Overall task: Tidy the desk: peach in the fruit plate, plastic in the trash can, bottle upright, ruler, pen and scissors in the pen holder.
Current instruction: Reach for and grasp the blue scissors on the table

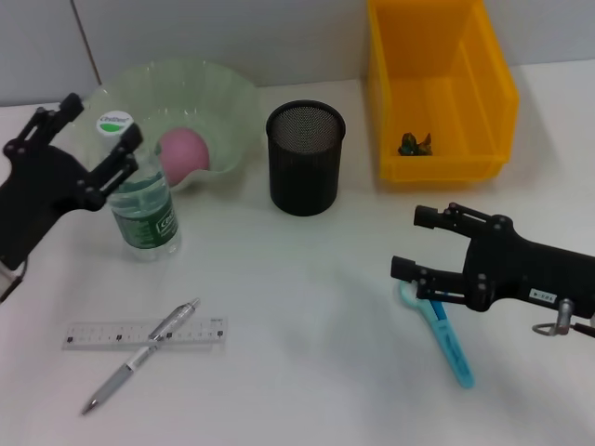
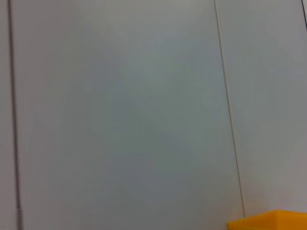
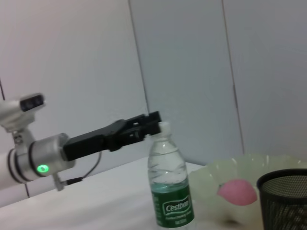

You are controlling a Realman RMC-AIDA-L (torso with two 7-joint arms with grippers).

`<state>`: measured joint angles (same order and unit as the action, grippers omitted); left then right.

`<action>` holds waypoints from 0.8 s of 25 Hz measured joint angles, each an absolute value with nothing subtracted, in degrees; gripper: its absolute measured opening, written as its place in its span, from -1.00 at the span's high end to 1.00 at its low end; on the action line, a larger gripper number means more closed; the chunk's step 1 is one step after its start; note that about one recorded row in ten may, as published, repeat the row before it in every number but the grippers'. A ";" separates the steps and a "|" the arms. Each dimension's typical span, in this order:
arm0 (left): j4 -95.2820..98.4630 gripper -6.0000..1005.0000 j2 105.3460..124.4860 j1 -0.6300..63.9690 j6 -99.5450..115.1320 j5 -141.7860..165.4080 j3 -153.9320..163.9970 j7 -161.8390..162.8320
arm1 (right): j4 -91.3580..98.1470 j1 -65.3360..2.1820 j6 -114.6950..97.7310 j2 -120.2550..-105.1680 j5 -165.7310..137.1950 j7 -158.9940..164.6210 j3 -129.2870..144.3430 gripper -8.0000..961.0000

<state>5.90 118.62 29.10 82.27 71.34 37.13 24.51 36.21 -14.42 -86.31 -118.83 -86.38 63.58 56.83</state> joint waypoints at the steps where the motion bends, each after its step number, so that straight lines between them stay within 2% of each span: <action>1: 6.71 -0.57 118.58 28.07 83.06 71.34 37.07 25.18 | 36.21 -14.42 -86.31 -118.83 -86.38 63.58 56.83 -0.73; 7: 9.29 -0.57 118.41 22.85 88.37 72.93 38.40 28.86 | 37.18 -14.59 -86.82 -118.78 -86.33 66.81 53.62 -0.73; 12: 14.48 -0.56 118.27 18.57 90.75 77.02 46.35 31.61 | 49.25 -14.71 -87.63 -117.15 -94.09 84.75 53.55 -0.73; 13: 17.16 -0.56 118.23 17.05 90.84 77.26 50.79 33.51 | 60.24 -14.86 -88.08 -117.26 -103.23 99.16 53.60 -0.73; 14: 17.16 -0.56 118.23 17.05 90.84 77.26 50.79 33.51 | 60.24 -14.86 -88.08 -117.26 -103.23 99.16 53.60 -0.73; 16: 18.90 -0.57 118.20 16.17 90.87 77.28 53.79 34.59 | 75.70 -16.52 -90.95 -118.21 -118.71 119.83 53.81 -0.73; 17: 19.74 -0.57 118.20 15.75 90.89 77.30 55.25 35.05 | 75.70 -16.52 -90.95 -118.21 -118.71 119.83 53.81 -0.73; 18: 20.22 -0.58 118.22 15.47 90.74 77.31 56.21 35.14 | 84.55 -19.47 -95.82 -118.71 -128.92 131.63 53.90 -0.73; 19: 20.22 -0.58 118.22 15.47 90.74 77.31 56.21 35.14 | 84.55 -19.47 -95.82 -118.71 -128.92 131.63 53.90 -0.73; 20: 20.04 -0.58 118.27 15.62 90.39 77.45 56.50 34.95 | 89.98 -22.64 -100.96 -118.81 -136.23 139.74 54.11 -0.73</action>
<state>20.04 118.27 15.61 90.39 77.45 56.50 34.95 89.98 -22.64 -100.96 -118.81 -136.23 139.74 54.11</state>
